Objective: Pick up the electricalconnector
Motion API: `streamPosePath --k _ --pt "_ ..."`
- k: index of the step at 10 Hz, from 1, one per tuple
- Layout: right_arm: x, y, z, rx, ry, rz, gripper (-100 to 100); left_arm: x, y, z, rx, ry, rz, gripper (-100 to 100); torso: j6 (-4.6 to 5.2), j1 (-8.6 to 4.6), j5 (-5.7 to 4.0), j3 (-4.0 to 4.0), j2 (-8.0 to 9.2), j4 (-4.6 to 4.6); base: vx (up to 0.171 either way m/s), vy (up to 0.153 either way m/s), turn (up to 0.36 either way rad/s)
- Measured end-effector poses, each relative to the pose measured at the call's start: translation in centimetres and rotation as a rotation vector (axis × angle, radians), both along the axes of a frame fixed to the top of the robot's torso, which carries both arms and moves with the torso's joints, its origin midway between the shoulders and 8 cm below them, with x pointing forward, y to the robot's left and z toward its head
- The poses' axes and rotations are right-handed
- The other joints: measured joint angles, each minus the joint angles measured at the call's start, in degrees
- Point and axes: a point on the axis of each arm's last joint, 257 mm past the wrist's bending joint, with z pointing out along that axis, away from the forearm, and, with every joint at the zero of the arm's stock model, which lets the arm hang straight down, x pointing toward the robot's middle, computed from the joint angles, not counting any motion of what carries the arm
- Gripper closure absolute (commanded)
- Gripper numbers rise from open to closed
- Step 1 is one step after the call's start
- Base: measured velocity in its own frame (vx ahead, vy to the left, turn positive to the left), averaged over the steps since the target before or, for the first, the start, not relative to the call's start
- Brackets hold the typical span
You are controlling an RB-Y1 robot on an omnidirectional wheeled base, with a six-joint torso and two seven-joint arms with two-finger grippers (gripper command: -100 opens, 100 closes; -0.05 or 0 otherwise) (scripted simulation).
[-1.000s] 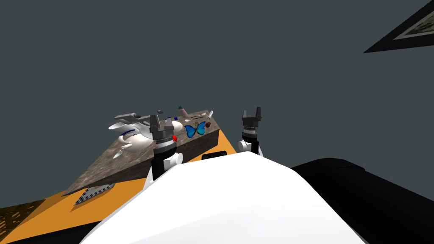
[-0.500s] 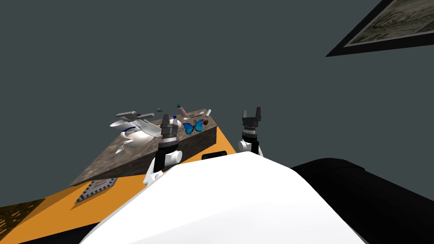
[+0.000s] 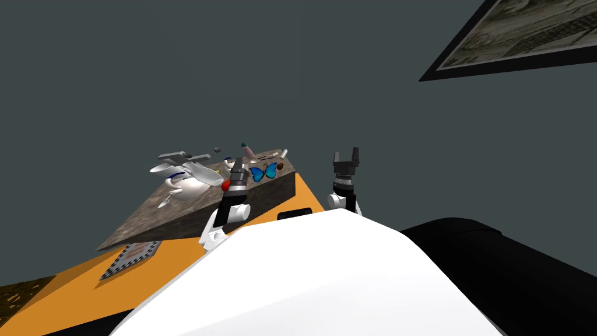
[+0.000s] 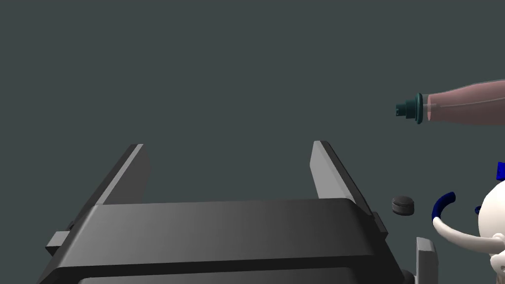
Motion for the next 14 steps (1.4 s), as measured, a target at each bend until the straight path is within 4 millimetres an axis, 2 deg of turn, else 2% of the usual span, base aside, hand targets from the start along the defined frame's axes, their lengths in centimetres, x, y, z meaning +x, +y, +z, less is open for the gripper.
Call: streamPosePath --k 7,14 --pt "0.0 0.0 0.0 0.000 0.000 0.000 0 4.1 1.2 -4.3 0.096 0.176 0.015 -100 -0.01 0.11 0.02 -0.07 -0.13 -0.02 -0.068 -0.038 -0.034" --pt "0.0 0.0 0.0 0.000 0.000 0.000 0 7.1 2.7 -8.5 0.190 0.341 0.042 -100 -0.03 0.20 0.04 -0.18 -0.33 -0.06 -0.029 -0.028 -0.037"
